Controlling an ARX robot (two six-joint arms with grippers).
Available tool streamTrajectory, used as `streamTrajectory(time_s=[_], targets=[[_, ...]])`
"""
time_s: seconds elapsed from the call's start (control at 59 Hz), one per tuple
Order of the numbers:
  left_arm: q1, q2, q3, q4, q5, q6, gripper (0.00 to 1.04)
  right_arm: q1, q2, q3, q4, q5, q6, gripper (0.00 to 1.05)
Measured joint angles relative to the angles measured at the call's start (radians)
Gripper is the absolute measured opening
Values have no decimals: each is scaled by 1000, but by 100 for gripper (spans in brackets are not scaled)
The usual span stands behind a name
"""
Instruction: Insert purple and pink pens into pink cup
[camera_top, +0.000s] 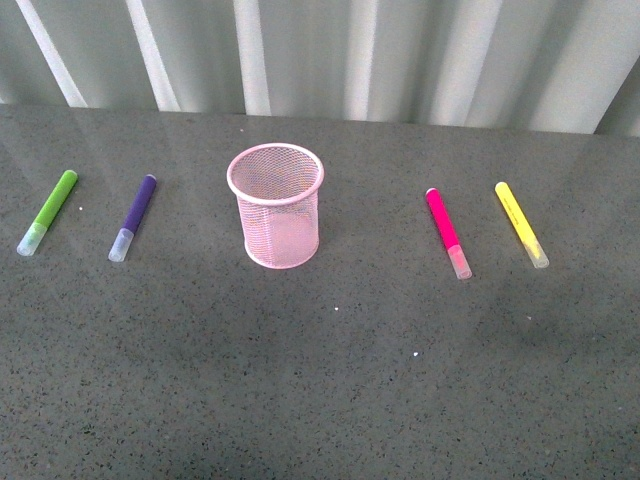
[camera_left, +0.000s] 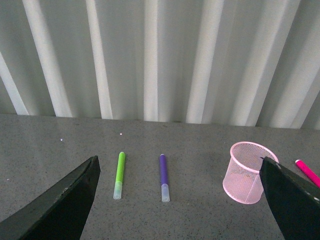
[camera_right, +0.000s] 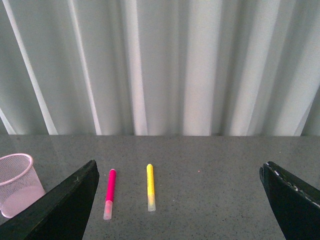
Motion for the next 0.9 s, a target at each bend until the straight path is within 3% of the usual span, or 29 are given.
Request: streamTrajectory(time_s=[0.898], targets=[[0, 0, 0, 0, 0, 0, 98, 0, 0, 0, 0, 0, 0, 98]])
